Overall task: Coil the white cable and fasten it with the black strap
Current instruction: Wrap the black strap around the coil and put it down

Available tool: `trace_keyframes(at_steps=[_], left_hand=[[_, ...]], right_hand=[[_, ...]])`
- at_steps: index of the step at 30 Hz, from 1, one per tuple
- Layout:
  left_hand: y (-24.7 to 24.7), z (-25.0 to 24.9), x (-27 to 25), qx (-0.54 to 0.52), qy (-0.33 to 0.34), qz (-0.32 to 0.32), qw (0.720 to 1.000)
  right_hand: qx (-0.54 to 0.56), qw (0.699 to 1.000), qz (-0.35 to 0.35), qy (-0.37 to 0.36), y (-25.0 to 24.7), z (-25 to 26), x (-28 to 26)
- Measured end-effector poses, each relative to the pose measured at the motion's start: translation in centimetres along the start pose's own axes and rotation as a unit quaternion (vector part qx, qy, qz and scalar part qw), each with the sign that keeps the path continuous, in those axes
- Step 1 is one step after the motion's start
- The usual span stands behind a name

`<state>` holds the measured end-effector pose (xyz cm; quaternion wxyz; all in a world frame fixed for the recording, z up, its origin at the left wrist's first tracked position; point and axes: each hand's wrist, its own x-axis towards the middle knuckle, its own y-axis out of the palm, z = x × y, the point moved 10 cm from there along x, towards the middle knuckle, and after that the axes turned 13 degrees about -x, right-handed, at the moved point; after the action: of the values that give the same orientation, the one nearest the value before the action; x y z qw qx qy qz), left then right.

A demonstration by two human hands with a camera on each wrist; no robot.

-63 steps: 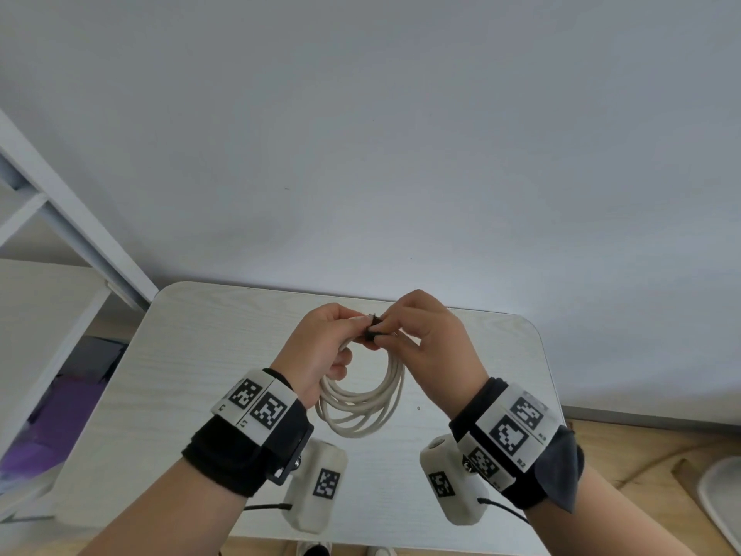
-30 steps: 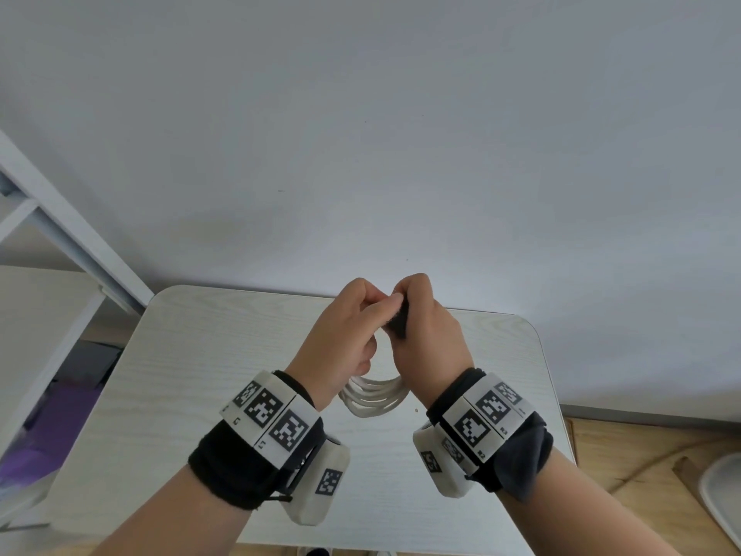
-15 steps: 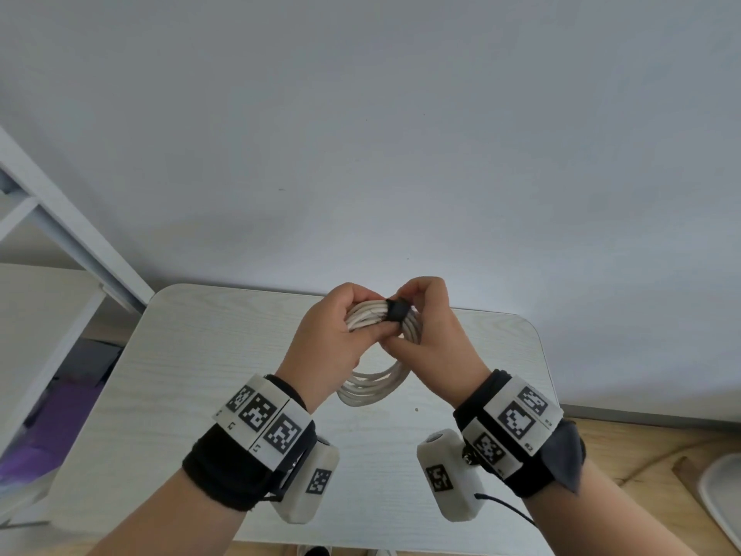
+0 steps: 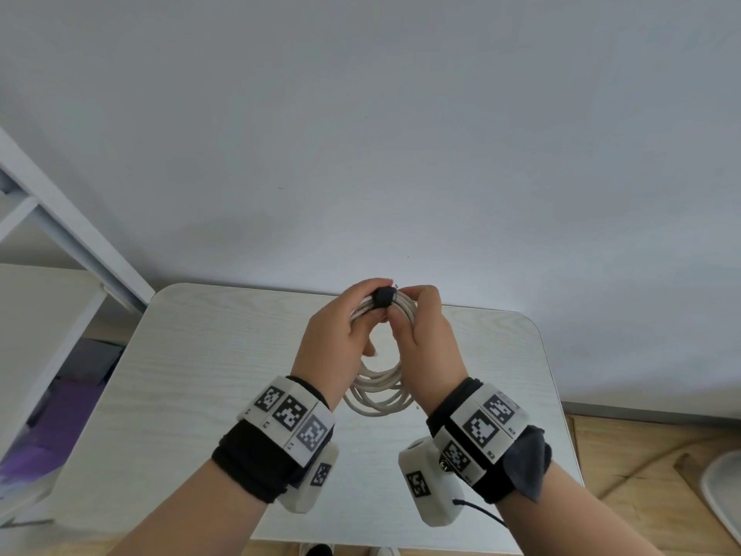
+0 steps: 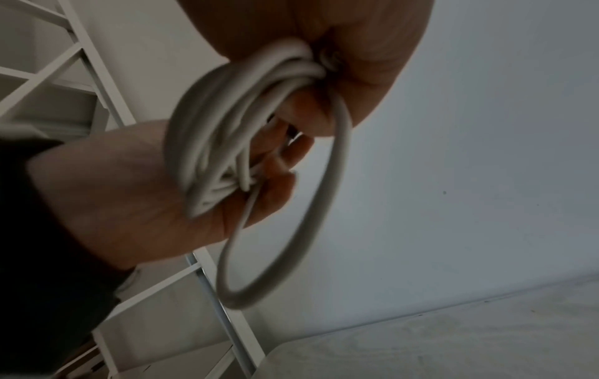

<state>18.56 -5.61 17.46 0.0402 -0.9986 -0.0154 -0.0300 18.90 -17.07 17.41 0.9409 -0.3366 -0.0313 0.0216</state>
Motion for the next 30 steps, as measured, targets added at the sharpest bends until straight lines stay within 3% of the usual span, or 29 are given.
trace_keyframes(at_steps=[8, 12, 17, 21, 30], left_hand=[[1.2, 1.7, 0.6, 0.223, 0.056, 0.072, 0.971], [1.7, 5.1, 1.3, 0.296, 0.007, 0.114, 0.948], [2.8, 12.1, 0.8, 0.355, -0.085, 0.166, 0.916], [3.3, 17.0, 0.7, 0.396, -0.142, 0.184, 0.888], [3.7, 23.4, 1.4, 0.439, -0.162, 0.216, 0.857]], right_hand=[[0.021, 0.999, 0.004, 0.032, 1.7, -2.2, -0.4], [0.03, 0.993, 0.053, 0.1, 4.2, -5.4, -0.7], [-0.099, 0.976, 0.146, 0.124, 8.1, -10.0, -1.0], [-0.15, 0.961, 0.176, 0.153, 10.8, -13.2, -1.0], [-0.173, 0.949, 0.188, 0.186, 15.3, -17.8, -0.6]])
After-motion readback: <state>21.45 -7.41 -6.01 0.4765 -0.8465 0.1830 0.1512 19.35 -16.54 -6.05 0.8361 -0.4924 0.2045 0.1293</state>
